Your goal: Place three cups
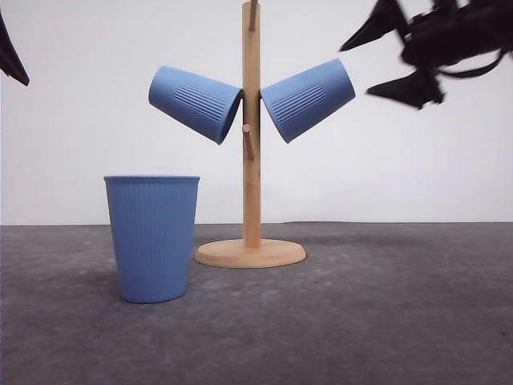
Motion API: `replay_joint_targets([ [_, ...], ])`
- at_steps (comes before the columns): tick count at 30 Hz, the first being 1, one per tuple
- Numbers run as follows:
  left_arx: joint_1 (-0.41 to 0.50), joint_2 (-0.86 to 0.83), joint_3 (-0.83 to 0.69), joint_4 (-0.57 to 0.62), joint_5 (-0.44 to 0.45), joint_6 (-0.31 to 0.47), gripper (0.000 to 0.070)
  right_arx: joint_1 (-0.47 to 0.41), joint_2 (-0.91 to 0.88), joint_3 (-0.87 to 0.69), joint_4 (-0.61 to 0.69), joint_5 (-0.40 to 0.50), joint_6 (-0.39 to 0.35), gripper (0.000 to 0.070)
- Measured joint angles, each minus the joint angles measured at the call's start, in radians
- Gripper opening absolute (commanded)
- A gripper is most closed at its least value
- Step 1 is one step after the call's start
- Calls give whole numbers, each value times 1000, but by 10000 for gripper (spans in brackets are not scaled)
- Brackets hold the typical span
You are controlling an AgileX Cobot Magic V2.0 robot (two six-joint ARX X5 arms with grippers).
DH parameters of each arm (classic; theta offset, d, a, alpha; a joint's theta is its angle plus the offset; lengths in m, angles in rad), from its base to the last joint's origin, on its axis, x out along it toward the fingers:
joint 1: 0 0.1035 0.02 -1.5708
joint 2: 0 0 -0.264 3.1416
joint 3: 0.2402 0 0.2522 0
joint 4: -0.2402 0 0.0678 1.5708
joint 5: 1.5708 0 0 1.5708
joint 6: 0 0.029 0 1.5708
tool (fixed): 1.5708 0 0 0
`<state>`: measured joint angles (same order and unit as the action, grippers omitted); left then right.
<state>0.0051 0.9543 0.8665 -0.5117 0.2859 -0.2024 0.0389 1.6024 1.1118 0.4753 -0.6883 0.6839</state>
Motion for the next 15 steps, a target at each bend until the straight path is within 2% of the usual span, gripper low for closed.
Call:
replay_joint_targets([
  [2,0,0,0,0,0,0,422,-31,-50,0,-112,-4,-53,490],
  [4,0,0,0,-1,0,0,422,-58,-113,0,-266,20,-137,485],
  [8,0,0,0,-15,0,0,423,-72,-254,0,-618,164,-381,466],
  [10,0,0,0,-34,0,1,422,-70,-314,-2,-749,240,-496,466],
  [12,0,0,0,-54,3,6,423,-59,-370,-13,-825,290,-586,464],
  [15,0,0,0,-88,10,32,423,-36,-442,-49,-858,322,-655,464],
])
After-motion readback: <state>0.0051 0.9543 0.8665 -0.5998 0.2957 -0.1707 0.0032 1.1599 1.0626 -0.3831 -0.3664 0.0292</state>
